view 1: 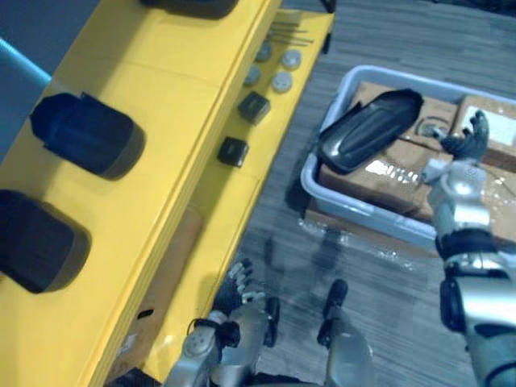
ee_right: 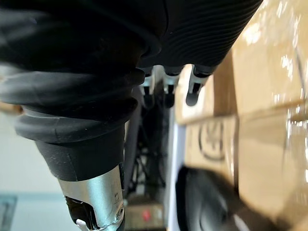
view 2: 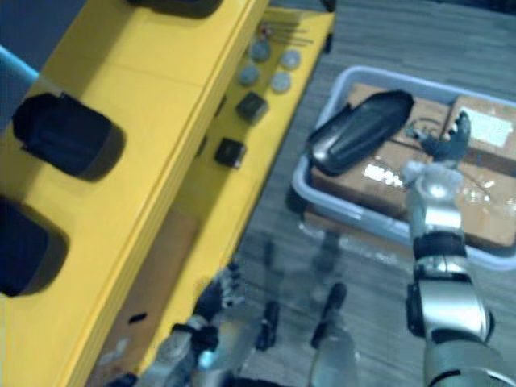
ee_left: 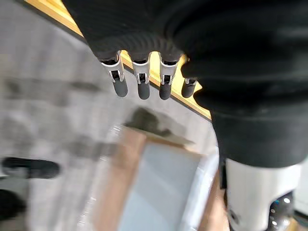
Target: Walk over and take plastic housings, then place them on the shelf
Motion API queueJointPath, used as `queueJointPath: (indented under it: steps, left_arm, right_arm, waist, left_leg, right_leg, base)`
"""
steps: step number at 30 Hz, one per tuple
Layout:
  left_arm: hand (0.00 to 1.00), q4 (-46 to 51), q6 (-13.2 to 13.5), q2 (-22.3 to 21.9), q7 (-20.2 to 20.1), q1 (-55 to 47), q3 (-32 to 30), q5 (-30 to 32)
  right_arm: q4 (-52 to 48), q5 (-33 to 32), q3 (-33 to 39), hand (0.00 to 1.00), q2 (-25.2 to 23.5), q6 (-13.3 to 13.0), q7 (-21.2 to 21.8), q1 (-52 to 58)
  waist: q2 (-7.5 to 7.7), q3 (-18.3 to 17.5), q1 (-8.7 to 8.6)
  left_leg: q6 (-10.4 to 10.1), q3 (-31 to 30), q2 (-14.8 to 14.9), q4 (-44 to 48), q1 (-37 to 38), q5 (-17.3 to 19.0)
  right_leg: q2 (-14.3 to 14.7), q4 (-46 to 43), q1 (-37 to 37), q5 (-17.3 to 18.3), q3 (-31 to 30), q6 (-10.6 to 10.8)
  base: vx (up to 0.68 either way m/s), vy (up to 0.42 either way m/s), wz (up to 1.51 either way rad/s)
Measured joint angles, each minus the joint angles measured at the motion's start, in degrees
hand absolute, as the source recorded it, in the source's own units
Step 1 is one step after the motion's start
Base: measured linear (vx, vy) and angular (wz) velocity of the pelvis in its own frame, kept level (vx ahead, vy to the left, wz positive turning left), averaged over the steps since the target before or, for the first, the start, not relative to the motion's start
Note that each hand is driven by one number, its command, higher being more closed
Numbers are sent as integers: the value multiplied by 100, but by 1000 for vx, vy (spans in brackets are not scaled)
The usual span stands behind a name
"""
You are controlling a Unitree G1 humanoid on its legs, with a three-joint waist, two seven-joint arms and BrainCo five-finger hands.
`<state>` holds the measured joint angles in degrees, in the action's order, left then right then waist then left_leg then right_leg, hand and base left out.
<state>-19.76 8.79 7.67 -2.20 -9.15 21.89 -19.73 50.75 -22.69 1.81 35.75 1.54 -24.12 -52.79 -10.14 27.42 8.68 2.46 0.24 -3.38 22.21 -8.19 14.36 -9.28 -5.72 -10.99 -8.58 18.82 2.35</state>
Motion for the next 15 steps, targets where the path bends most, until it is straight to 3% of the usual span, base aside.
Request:
queueJointPath:
  steps: [4, 6, 10, 15]
  left_arm:
    - [0, -463, 121, -56, 132, -112, 183, 3]
    - [0, -513, 244, -90, 151, -97, 193, 3]
    - [0, -651, 436, -164, 209, -95, 194, 0]
    - [0, -705, 527, -165, 205, -89, 193, 0]
  right_arm:
    - [175, 60, -361, 0, 80, 376, -207, -496]
    - [219, 168, -358, 0, 91, 389, -221, -498]
    - [152, 722, -634, 0, 91, 341, 134, -670]
    - [-105, 763, -943, 0, 133, -28, 735, -731]
  waist:
    - [-141, 47, 93]
    - [-188, 76, 157]
    - [-250, 71, 146]
    - [-251, 70, 154]
  left_leg:
    - [19, -68, -87, 69, -164, -11]
    - [19, -125, -79, 140, -221, -11]
    - [8, -138, -76, 185, -281, -18]
    - [-11, -147, -52, 210, -348, -29]
  right_leg:
    - [-176, -297, -209, 126, 76, 36]
    - [-192, -333, -219, 150, 139, 10]
    - [-229, -505, -324, 224, 152, 9]
    - [-229, -596, -411, 271, 164, -25]
  base:
    - [-80, 35, 16]
    - [-58, 4, 12]
    - [-21, -5, 2]
    - [0, 0, 0]
